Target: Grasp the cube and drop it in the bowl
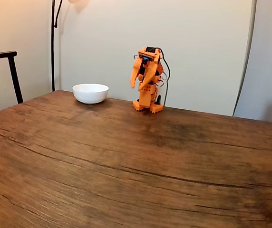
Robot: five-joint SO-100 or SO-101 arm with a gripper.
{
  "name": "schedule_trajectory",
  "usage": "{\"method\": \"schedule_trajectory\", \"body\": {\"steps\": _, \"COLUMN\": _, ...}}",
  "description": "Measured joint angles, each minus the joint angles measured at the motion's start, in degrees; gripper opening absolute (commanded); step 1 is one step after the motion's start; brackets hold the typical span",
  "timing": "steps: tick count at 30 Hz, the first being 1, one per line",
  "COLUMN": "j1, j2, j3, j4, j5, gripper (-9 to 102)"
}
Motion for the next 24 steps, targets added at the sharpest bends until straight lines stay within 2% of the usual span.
{"method": "schedule_trajectory", "body": {"steps": 11, "j1": -2.5, "j2": -0.4, "j3": 18.1, "j4": -18.4, "j5": -0.5, "gripper": 7}}
{"method": "schedule_trajectory", "body": {"steps": 24, "j1": -2.4, "j2": -0.3, "j3": 18.5, "j4": -11.8, "j5": -2.4, "gripper": 7}}
